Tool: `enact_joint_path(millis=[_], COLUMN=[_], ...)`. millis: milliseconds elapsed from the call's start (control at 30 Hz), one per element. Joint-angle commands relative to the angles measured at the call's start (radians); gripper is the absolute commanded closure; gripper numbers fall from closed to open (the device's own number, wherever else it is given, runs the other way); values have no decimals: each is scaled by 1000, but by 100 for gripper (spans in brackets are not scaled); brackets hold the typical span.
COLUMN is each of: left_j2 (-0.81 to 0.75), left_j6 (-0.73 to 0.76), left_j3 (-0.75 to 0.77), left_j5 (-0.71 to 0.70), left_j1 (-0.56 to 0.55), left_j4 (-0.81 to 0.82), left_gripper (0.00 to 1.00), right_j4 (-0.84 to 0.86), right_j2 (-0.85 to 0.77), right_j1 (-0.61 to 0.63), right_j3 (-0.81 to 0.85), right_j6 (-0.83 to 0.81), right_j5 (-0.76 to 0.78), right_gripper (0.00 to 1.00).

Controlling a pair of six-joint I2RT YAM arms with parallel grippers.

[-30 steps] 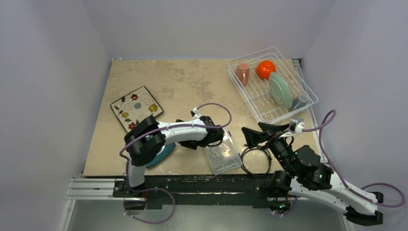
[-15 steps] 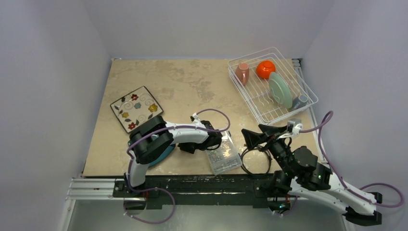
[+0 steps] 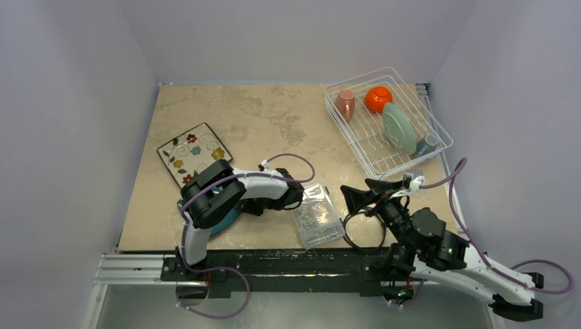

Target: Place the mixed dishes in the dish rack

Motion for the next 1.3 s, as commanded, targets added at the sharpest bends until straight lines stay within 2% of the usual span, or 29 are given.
enact_joint_path(millis=[0, 100, 133, 333, 567, 767, 933, 1100, 1200, 1267], left_j2=[28, 33, 29, -66, -304, -518, -698, -862, -946, -1009], left_j6=[-8, -12, -21, -4, 45, 137, 188, 271, 340, 429], left_j3=[31, 37, 37, 22, -4, 13, 14, -25, -68, -111], left_j5=[-21, -34, -40, -15, 14, 41, 93, 205, 260, 313], left_j1=[6, 10, 12, -5, -54, -62, -60, -52, -46, -46], left_j4=[68, 62, 57, 30, 1, 28, 104, 236, 304, 367], left_gripper=[66, 95, 100, 100, 100, 100, 100, 100, 100, 100], right_j4=[56, 46, 40, 11, 3, 31, 92, 157, 165, 194], right_j2=[24, 33, 33, 25, 45, 150, 271, 408, 498, 557], right_j1=[2, 2, 2, 2, 2, 2, 2, 2, 2, 2], right_j3=[4, 17, 22, 34, 33, 32, 19, 30, 71, 114], right_j6=[18, 24, 26, 38, 69, 131, 192, 211, 175, 75], right_j5=[-6, -10, -11, 12, 50, 45, -3, -84, -132, -209], right_gripper=[1, 1, 1, 1, 1, 1, 1, 1, 1, 1])
